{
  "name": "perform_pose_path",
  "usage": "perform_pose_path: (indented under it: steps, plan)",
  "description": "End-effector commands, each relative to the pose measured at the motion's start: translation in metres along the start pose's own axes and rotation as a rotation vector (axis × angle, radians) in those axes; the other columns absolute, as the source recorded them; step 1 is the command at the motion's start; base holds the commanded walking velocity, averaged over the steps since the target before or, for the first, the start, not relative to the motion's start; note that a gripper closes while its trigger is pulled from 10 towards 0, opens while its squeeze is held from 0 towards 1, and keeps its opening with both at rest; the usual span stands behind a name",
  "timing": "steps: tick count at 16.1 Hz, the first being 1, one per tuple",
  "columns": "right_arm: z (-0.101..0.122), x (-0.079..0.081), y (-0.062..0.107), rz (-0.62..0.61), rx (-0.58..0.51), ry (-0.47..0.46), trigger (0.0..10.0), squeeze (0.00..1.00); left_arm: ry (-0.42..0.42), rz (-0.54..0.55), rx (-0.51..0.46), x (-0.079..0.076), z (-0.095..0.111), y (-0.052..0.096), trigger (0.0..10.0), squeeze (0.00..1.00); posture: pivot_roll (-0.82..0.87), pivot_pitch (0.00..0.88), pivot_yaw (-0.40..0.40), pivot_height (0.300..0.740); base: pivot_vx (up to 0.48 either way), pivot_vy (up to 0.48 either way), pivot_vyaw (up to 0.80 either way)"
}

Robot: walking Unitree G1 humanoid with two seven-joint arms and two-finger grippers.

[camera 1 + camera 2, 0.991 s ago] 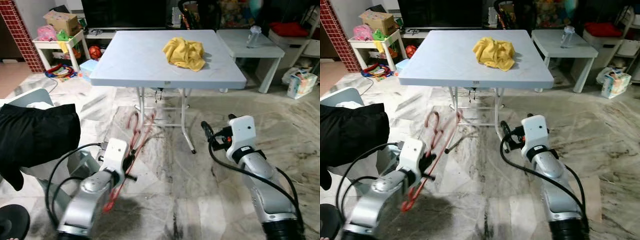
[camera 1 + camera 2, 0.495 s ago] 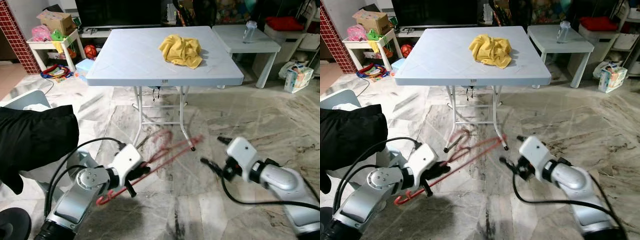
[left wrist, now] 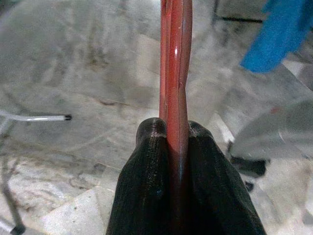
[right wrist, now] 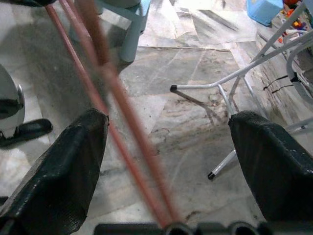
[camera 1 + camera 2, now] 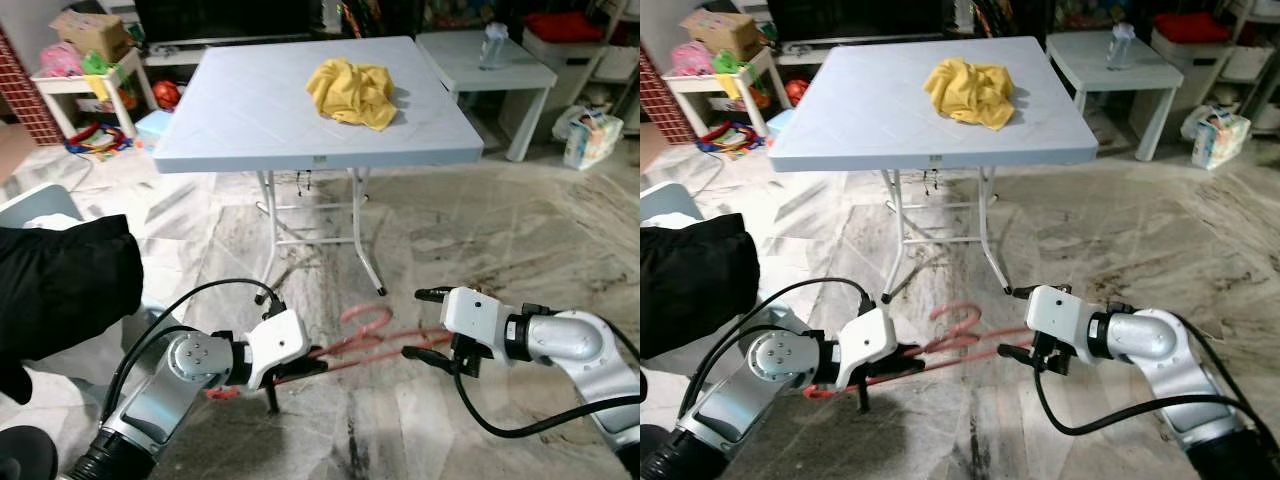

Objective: Hang hanger

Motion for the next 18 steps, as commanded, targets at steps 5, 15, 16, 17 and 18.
perform_pose_path:
  steps: [5, 15, 16, 17, 18]
  plan:
    - [-0.015, 0.015, 0.005, 0.192, 0.124, 0.086, 10.0, 0.0, -0.074, -0.061, -0.009, 0.0, 0.004, -0.007, 10.0, 0.0, -0.1, 0.028, 0.04, 0.74, 0.0, 0.0, 0.0]
    - [-0.048, 0.042, 0.002, 0.294, 0.242, 0.024, 0.4, 0.0, -0.115, -0.088, -0.039, -0.003, 0.003, -0.018, 10.0, 0.0, -0.11, 0.025, 0.049, 0.74, 0.0, 0.0, 0.0]
    - [-0.047, 0.042, 0.001, 0.295, 0.241, 0.023, 0.5, 0.0, -0.119, -0.096, -0.035, -0.005, 0.001, -0.018, 10.0, 0.0, -0.1, 0.025, 0.049, 0.74, 0.0, 0.0, 0.0]
    - [-0.045, 0.04, -0.001, 0.284, 0.231, 0.022, 0.9, 0.0, -0.121, -0.095, -0.034, -0.005, 0.001, -0.018, 10.0, 0.0, -0.1, 0.025, 0.05, 0.74, 0.0, 0.0, 0.0]
    - [-0.043, 0.037, -0.002, 0.274, 0.225, 0.023, 0.9, 0.0, -0.12, -0.091, -0.035, -0.004, 0.001, -0.019, 10.0, 0.0, -0.1, 0.025, 0.05, 0.74, 0.0, 0.0, 0.0]
Point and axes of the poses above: a point about 5 cm out from each wrist's last joint towards the gripper, its own y axis pointing back from the gripper into the wrist, its own z axis along the axis of the wrist's last joint, x = y × z, the point moved 6 cm from there along -y, pointing out of the wrist towards the gripper, and after that the axes turned 3 degrees about -y, right-handed, at the moved point
